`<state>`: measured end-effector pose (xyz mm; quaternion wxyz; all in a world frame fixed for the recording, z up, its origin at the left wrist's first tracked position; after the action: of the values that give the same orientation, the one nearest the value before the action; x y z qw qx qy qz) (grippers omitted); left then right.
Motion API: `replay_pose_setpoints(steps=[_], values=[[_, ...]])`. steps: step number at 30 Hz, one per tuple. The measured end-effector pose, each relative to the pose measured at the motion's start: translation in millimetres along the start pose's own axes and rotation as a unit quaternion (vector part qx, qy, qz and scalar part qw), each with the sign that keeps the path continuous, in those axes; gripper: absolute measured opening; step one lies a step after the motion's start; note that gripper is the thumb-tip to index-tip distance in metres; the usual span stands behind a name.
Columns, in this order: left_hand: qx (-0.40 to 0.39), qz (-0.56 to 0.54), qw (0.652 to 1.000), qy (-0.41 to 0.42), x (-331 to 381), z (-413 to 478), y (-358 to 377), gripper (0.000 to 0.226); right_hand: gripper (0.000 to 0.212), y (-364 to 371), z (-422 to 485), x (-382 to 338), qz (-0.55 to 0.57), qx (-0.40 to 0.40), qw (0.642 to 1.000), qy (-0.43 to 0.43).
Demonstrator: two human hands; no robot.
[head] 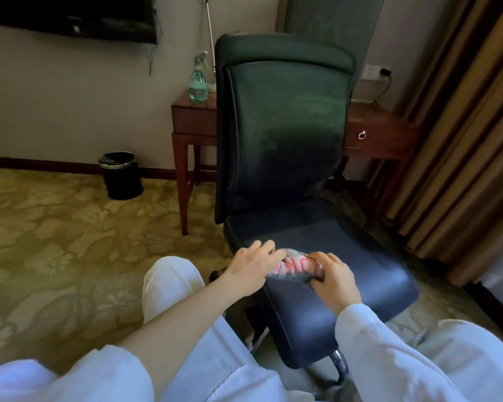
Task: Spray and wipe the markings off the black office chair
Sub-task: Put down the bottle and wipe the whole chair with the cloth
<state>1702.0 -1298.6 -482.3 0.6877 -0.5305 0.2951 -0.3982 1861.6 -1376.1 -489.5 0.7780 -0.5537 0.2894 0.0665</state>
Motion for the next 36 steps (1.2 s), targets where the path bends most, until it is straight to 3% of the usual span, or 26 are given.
replay_pose_setpoints(steps=[10, 22, 26, 31, 36], values=[[0.024, -0.005, 1.0, -0.008, -36.4, 20.1, -33.2, 0.062, 0.044, -18.6, 34.4, -35.6, -0.003, 0.019, 0.998, -0.058], [0.156, -0.069, 0.982, -0.085, -183.8, 37.5, -24.8, 0.072, 0.057, 43.7, 144.4, -114.7, -0.077, 0.041, 0.97, -0.229], [0.198, -0.03, 0.975, -0.094, -242.0, 53.9, -47.7, 0.064, 0.058, 52.0, 196.8, -162.2, -0.116, 0.087, 0.943, -0.3], [0.272, 0.046, 0.949, -0.152, -321.2, 74.0, -97.9, 0.057, 0.042, 48.6, 275.4, -241.2, -0.124, 0.17, 0.902, -0.378], [0.312, 0.079, 0.93, -0.176, -364.9, 100.1, -111.5, 0.051, 0.039, 56.8, 328.0, -273.4, -0.144, 0.208, 0.893, -0.371]])
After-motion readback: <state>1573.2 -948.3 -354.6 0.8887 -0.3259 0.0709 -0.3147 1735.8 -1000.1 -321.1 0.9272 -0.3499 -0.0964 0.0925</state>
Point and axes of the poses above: each hand's wrist, its own z-axis towards the middle knuckle, its own y-axis out of the palm, x = y × z, the point moved 5 cm from there along z, towards the middle knuckle, and after that the axes turned 4 degrees about y, right-handed, at the moved point
